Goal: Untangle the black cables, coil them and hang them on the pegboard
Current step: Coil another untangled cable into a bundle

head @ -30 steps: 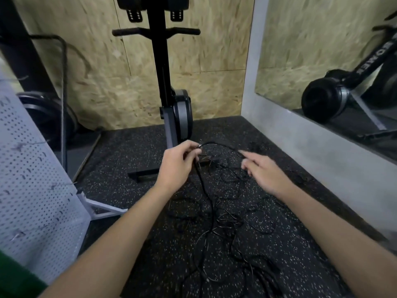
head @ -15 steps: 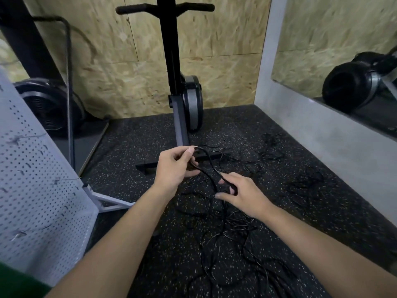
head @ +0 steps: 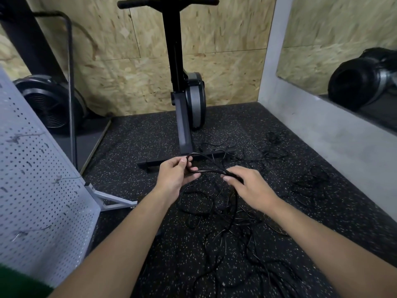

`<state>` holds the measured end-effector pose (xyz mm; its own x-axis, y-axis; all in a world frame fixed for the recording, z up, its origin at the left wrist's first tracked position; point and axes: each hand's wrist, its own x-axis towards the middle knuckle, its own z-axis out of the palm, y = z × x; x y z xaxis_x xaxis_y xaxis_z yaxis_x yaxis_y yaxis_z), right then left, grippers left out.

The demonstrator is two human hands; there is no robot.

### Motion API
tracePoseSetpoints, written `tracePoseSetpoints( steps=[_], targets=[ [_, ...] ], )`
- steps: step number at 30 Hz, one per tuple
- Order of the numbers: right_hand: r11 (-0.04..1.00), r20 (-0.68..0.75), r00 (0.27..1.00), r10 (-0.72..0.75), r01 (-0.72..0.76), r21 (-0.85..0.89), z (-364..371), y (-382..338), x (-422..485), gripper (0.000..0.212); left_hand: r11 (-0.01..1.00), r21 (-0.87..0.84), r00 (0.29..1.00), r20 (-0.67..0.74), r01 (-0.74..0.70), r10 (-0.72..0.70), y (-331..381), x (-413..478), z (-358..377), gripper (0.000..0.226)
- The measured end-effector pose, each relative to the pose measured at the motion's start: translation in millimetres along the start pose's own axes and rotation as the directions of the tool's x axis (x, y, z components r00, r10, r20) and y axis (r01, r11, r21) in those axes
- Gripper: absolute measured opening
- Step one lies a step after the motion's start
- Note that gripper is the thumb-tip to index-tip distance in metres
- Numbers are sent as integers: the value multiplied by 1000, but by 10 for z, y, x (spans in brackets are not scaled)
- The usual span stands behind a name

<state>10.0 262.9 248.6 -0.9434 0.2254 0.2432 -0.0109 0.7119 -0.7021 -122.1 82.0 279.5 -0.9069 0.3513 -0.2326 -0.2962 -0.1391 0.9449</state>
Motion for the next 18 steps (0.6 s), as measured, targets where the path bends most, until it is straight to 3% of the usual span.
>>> tracePoseSetpoints(
  steps=[5, 10, 13, 18],
  targets=[
    [999, 11, 1000, 24, -23, -32, -299, -148, -136, 18, 971, 203, 991, 73, -126, 113, -64, -101, 54, 28],
    [986, 15, 997, 72, -74, 152, -443, -301, -310, 21, 924, 319, 973, 155, -210, 168, -66, -220, 109, 29],
    [960, -62, 994, 88, -68, 270, -497, -338, -357, 28, 947, 297, 958, 286, -123, 35, -134, -320, 152, 43],
    [956, -161, 978, 136, -87, 279, -570, -346, -408, 29, 911, 410, 828, 525, -42, -198, -424, -399, 293, 87]
  ],
)
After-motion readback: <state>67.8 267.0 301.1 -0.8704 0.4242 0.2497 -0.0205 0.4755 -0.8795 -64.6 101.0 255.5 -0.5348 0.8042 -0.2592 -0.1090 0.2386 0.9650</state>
